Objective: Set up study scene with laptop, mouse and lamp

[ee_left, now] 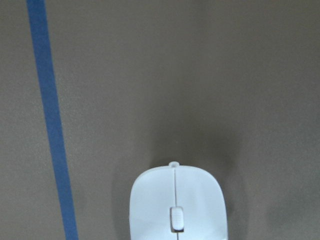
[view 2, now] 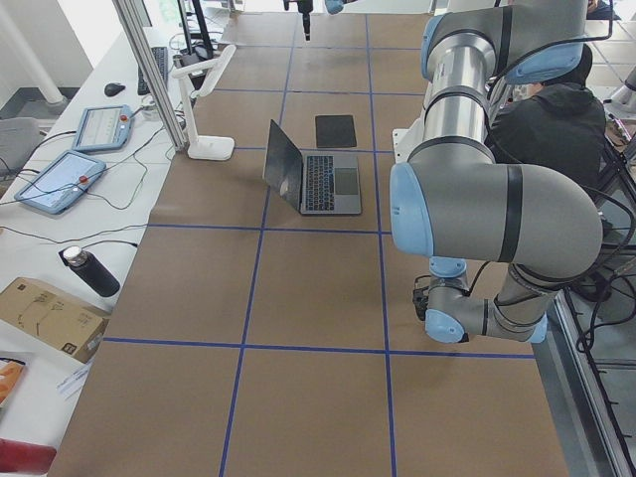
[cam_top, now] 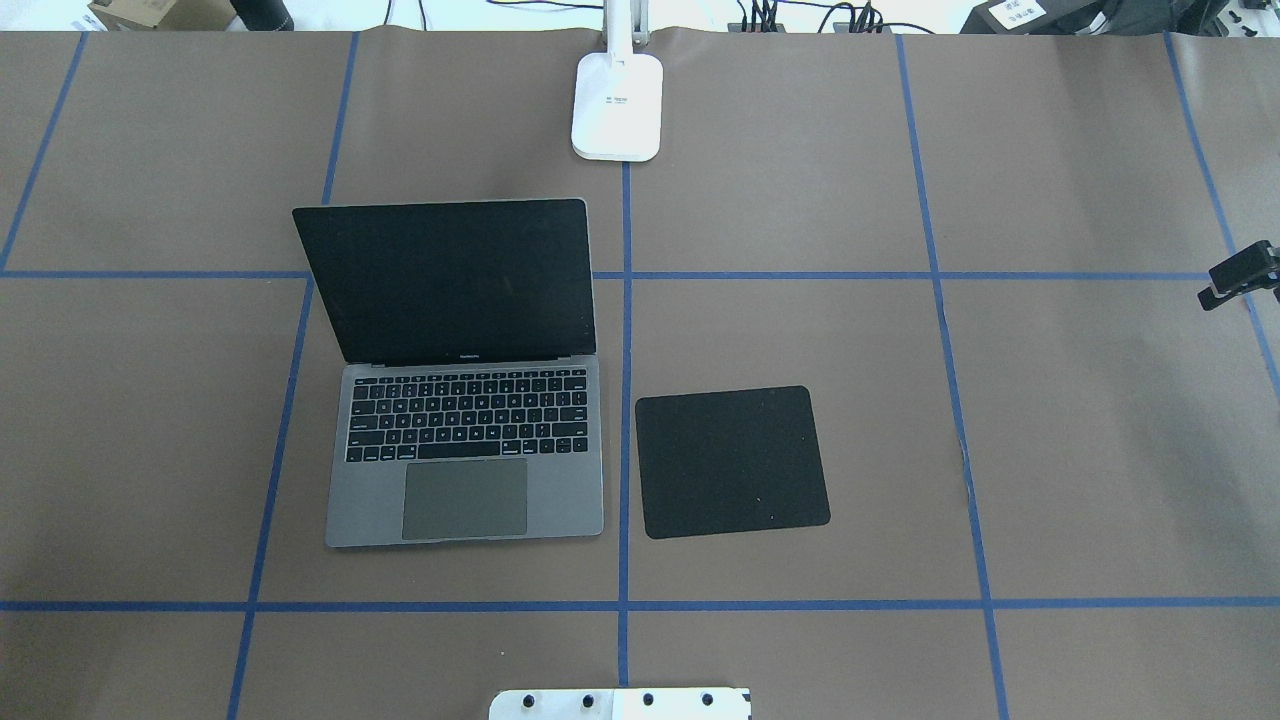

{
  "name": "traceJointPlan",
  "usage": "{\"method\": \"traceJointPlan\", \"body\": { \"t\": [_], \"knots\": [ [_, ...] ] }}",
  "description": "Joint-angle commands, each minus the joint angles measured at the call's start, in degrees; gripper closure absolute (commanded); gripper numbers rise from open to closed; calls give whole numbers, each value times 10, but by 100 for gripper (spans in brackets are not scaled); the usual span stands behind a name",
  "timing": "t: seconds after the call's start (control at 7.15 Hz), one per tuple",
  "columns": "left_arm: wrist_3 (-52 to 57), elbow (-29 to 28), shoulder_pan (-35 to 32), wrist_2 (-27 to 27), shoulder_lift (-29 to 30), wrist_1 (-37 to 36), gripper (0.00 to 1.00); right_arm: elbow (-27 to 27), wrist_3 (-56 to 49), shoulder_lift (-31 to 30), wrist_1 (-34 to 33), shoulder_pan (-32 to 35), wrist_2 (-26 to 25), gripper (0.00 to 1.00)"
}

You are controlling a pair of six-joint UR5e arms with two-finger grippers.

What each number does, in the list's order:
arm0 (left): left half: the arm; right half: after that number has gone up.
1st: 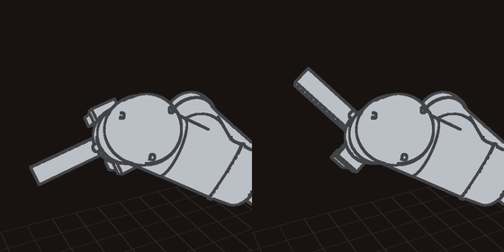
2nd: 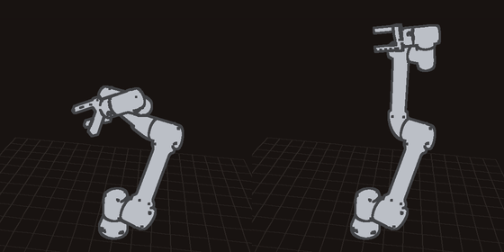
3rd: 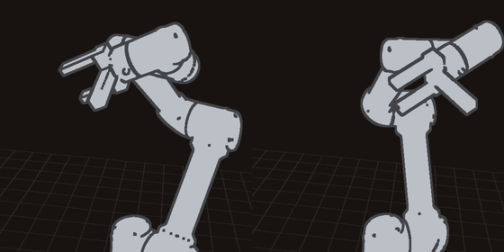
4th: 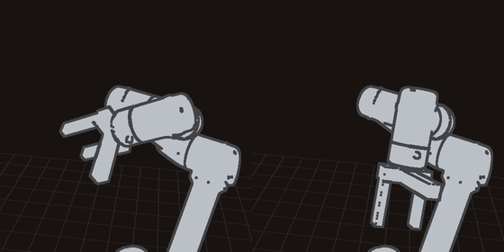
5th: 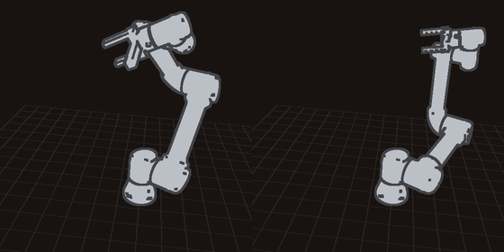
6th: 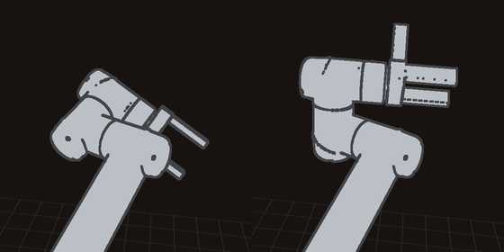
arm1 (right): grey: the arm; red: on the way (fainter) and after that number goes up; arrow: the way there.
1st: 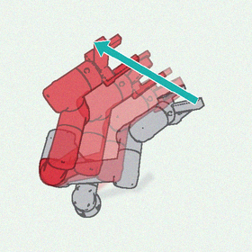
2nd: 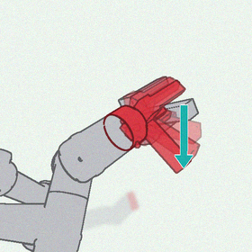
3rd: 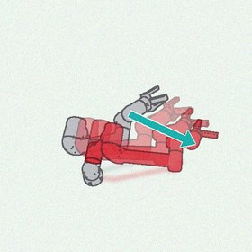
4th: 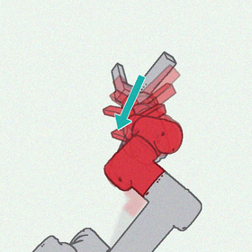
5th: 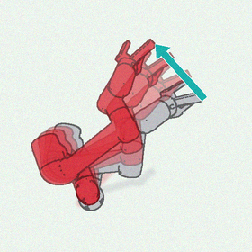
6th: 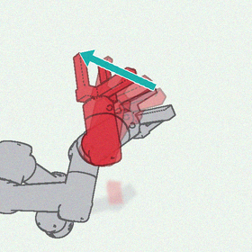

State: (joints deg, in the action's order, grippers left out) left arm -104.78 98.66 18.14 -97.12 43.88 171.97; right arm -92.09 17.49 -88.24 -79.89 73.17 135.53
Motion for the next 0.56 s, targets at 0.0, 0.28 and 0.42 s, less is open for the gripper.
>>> {"method": "traceJointPlan", "body": {
  "t": [0.0,0.28,0.42],
  "knots": [
    [-1,-4,1,0,3,2,0,-1,0,0,0,0,-1,1],
    [-2,-3,2,0,9,3,4,-6,0,-3,0,0,-3,1],
    [-2,-3,2,0,9,3,7,-9,0,-4,0,0,-9,1]
  ]
}}
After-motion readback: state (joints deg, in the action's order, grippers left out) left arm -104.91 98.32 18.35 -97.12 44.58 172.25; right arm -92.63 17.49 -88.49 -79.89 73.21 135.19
